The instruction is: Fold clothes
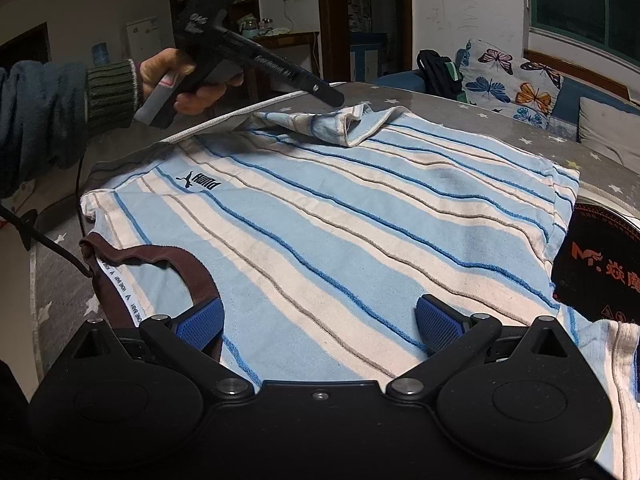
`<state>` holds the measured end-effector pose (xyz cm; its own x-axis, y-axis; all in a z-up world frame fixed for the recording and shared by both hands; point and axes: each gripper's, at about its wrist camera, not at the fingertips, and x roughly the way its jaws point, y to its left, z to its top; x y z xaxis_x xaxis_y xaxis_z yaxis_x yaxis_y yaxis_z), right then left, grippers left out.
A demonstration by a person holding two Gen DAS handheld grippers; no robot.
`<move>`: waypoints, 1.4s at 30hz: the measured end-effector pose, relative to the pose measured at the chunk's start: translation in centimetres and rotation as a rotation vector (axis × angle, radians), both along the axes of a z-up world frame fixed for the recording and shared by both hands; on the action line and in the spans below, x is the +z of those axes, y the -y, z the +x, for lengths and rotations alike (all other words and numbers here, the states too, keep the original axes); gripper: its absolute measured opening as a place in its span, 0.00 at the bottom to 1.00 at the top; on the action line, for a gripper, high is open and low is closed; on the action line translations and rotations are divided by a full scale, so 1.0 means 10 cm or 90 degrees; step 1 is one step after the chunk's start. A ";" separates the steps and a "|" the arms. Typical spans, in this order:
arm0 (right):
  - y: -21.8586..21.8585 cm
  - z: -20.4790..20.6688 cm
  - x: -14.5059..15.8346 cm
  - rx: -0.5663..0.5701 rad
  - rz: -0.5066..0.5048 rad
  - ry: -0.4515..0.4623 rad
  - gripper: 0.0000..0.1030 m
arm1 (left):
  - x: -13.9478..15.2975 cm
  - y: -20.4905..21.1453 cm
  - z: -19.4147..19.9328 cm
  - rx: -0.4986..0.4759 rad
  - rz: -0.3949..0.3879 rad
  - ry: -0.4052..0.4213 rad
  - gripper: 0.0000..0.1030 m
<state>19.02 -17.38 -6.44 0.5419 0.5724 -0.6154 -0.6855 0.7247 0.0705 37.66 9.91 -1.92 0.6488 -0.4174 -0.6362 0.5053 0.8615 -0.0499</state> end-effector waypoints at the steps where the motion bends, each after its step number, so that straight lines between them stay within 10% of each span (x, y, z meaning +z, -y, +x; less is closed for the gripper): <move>1: 0.00 0.00 0.00 0.000 -0.001 0.000 1.00 | -0.03 0.00 0.02 0.000 0.001 -0.010 0.27; 15: -0.01 0.02 0.01 -0.002 -0.005 -0.001 1.00 | -0.23 0.17 -0.08 -0.034 0.069 -0.008 0.30; 23: -0.03 0.02 0.01 -0.004 -0.006 -0.003 1.00 | -0.23 0.09 -0.06 0.013 0.043 0.009 0.07; 31: -0.03 0.03 0.01 -0.006 -0.004 -0.004 1.00 | 0.03 -0.50 0.07 0.230 -0.065 0.063 0.06; 38: -0.02 0.03 -0.01 -0.007 -0.004 -0.003 1.00 | -0.25 -1.05 0.39 0.448 -0.103 -0.020 0.01; 42: -0.02 0.04 -0.01 -0.007 -0.004 -0.005 1.00 | -0.32 -1.21 0.36 0.424 -0.209 -0.057 0.03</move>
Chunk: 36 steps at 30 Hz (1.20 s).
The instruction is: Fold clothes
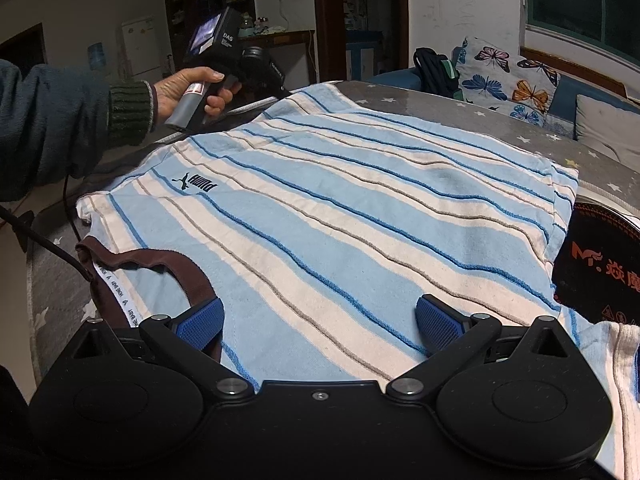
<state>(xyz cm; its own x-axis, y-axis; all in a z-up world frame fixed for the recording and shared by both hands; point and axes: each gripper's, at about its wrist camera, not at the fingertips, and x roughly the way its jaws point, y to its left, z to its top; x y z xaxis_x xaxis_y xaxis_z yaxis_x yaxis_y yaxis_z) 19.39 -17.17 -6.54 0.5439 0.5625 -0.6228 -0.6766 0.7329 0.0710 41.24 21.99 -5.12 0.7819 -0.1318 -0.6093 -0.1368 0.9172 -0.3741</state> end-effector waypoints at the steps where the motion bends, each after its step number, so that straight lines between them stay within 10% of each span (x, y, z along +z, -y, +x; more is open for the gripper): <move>1: 0.00 0.00 0.00 0.000 -0.001 0.001 1.00 | 0.01 0.01 -0.03 -0.007 -0.007 0.010 0.03; 6: -0.03 0.00 0.01 -0.001 -0.007 0.002 1.00 | 0.22 0.11 -0.31 -0.001 -0.003 0.092 0.04; 11: -0.05 0.00 0.02 -0.002 -0.010 0.002 1.00 | 0.43 0.48 -0.51 -0.119 0.026 0.154 0.04; 15: -0.05 0.00 0.01 -0.004 -0.011 0.003 1.00 | 0.31 0.71 -0.38 -0.192 0.052 0.097 0.04; 21: -0.05 0.00 0.00 -0.004 -0.010 0.003 1.00 | 0.06 0.62 -0.13 -0.116 0.118 0.015 0.09; 36: -0.05 0.01 0.00 -0.005 -0.010 0.004 1.00 | 0.09 0.81 0.01 -0.136 0.175 0.008 0.30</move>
<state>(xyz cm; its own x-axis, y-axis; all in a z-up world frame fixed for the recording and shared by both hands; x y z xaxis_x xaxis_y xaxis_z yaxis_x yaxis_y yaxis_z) 19.47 -16.67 -6.52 0.5521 0.5481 -0.6283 -0.6707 0.7396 0.0558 41.30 13.86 -4.21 0.7625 -0.1255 -0.6347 0.0723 0.9914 -0.1092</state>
